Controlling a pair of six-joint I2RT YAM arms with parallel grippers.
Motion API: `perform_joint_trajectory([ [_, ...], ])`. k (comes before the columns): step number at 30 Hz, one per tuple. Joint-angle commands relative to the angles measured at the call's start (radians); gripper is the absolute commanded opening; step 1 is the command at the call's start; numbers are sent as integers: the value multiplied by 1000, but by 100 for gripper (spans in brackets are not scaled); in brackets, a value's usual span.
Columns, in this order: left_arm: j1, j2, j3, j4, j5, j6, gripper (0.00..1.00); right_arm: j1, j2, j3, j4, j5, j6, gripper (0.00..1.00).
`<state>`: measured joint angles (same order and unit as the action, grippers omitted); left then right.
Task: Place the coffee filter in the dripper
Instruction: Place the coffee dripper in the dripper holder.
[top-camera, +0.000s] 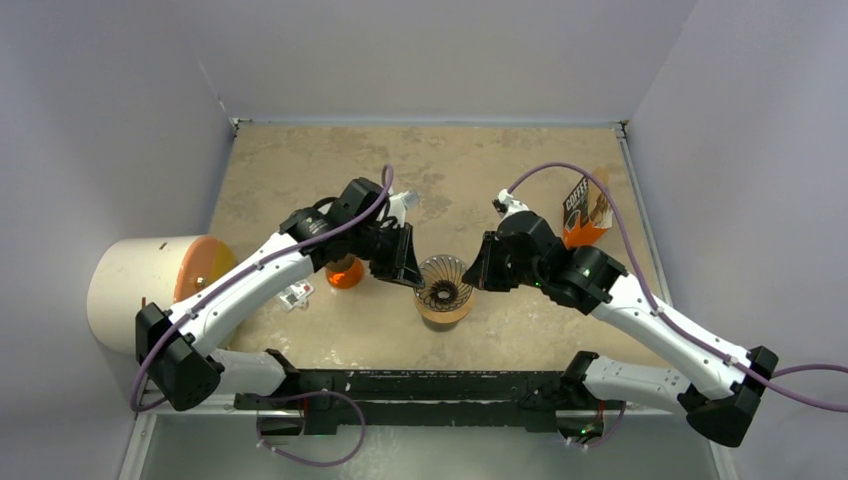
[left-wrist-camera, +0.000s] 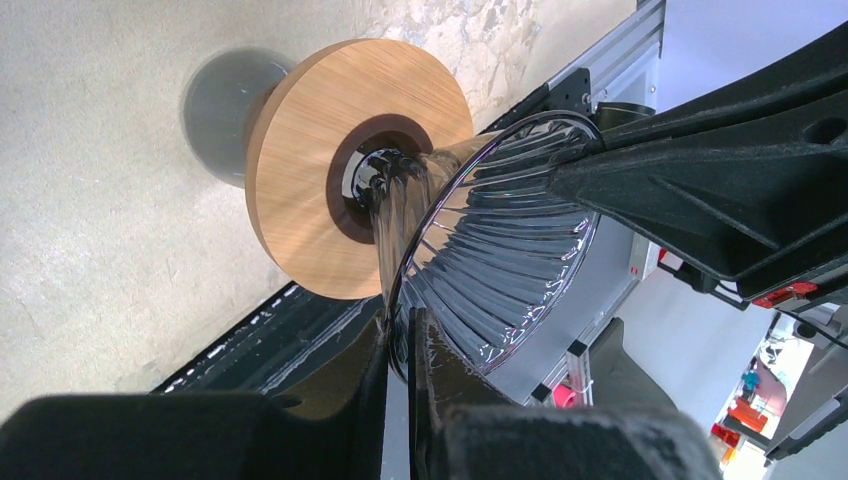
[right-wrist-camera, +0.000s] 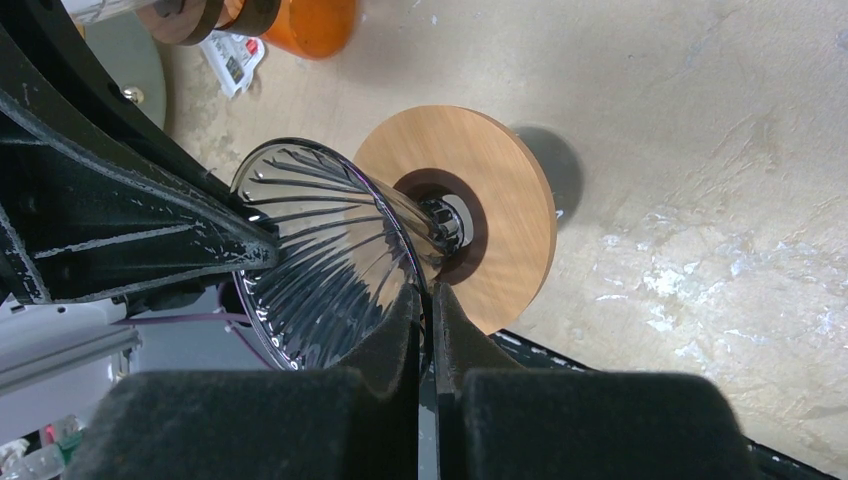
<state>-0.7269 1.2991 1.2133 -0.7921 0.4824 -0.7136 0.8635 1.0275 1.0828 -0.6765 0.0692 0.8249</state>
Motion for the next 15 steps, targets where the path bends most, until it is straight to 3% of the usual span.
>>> perform_joint_trajectory([
  [1, -2, 5, -2, 42, 27, 32, 0, -1, 12, -22, -15, 13, 6, 0],
  [15, -2, 28, -30, 35, 19, 58, 0, -1, 9, -116, 2, -2, 28, 0],
])
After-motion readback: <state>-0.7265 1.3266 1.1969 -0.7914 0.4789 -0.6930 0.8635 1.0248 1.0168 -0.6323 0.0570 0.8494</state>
